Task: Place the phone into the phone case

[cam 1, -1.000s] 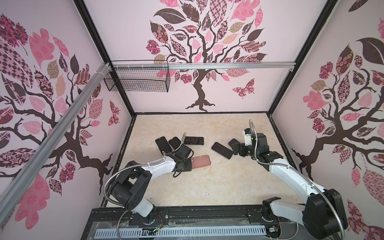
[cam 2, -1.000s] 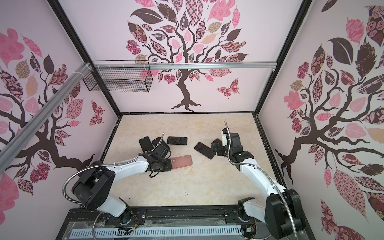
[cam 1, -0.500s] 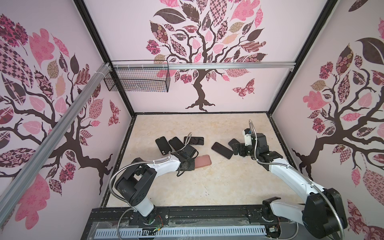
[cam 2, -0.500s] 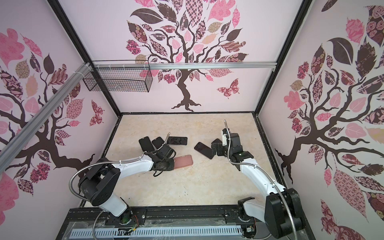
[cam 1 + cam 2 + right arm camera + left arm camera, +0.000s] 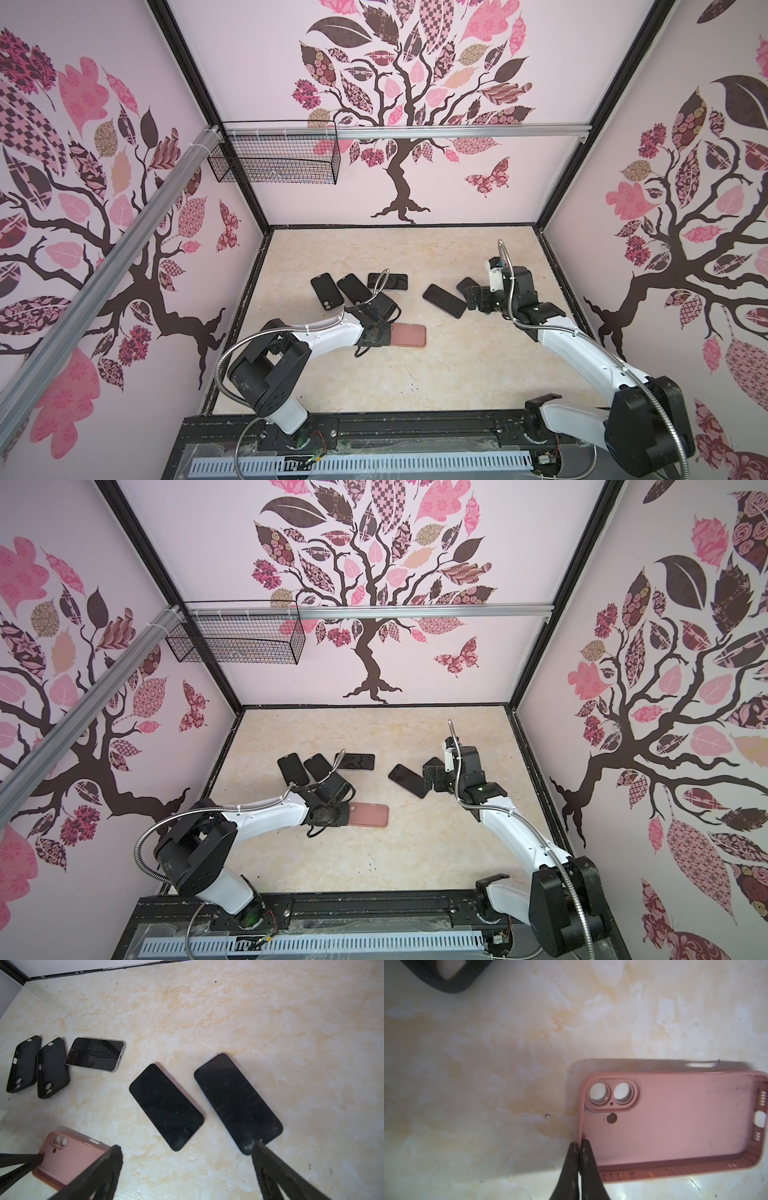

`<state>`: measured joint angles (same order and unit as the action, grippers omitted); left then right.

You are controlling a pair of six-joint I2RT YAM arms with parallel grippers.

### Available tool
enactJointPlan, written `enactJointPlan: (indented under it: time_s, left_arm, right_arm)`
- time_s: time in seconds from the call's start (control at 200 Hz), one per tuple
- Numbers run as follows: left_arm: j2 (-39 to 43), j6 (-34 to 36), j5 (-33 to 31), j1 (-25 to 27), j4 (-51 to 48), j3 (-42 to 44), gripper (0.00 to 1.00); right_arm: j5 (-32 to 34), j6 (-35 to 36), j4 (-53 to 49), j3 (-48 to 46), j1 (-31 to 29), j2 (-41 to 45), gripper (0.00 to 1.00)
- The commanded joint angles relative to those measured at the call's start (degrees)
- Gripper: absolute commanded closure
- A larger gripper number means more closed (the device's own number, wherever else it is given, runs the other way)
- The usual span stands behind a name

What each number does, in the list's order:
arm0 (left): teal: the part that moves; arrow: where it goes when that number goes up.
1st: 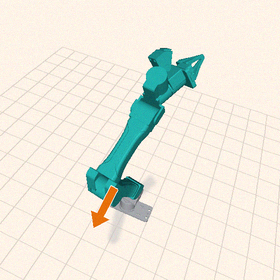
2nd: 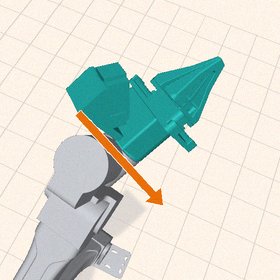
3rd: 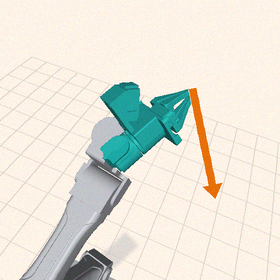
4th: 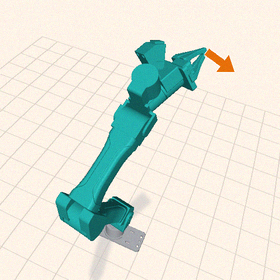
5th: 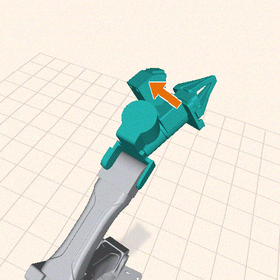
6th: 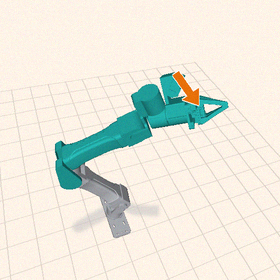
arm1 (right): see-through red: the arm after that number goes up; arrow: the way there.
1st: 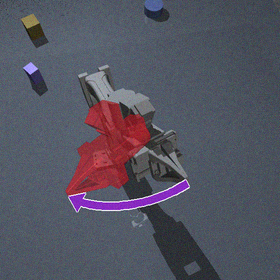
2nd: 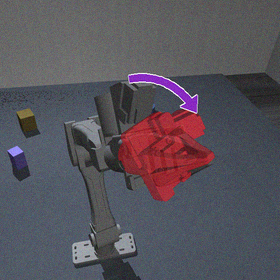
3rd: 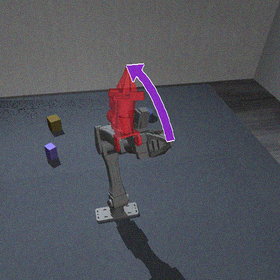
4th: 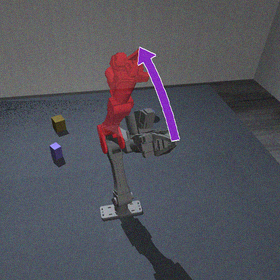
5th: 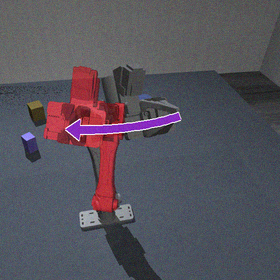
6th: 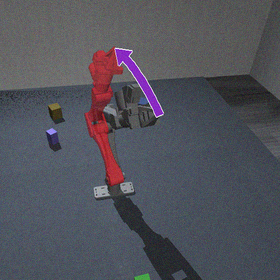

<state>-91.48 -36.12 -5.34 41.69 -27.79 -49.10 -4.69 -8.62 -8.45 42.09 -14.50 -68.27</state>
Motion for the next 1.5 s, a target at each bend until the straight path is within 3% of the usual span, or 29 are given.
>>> enactJointPlan:
  time_s: [0.0,0.485,0.62,0.88,1.16,1.37,1.495]
  left_arm:
    - [2.76,-1.56,-0.84,0.81,-0.96,0.98,0.94]
    - [4.29,-9.03,-4.38,5.71,0.55,5.14,0.95]
    - [4.58,-10.81,-5.29,7.25,0.73,5.33,0.9]
    - [5.73,-11.76,-3.1,7.72,2.62,6.37,0.69]
    - [14.75,-5.41,-8.91,6.89,-4.95,3.45,0.33]
    - [23.31,3.18,-6.19,-0.51,-7.38,2.49,0.14]
    - [26.71,6.81,-4.93,-4.72,-8.85,2.04,0.1]
  right_arm:
    - [0.33,0.82,-0.36,2.3,-0.27,-1.04,0.0]
    - [0.02,0.8,-0.91,2.54,-0.26,-2.37,0.0]
    - [-0.17,0.8,-1.11,2.54,-0.27,-2.64,0.0]
    - [-0.69,2.04,-1.91,3.13,-0.26,-3.65,0.0]
    - [-8.09,10.27,-3.0,5.93,-0.53,-11.08,0.0]
    - [-9.72,17.86,-5.9,11.84,-2.3,-19.31,0.0]
    - [-9.9,20.69,-7.83,15.83,-2.59,-23.56,0.0]
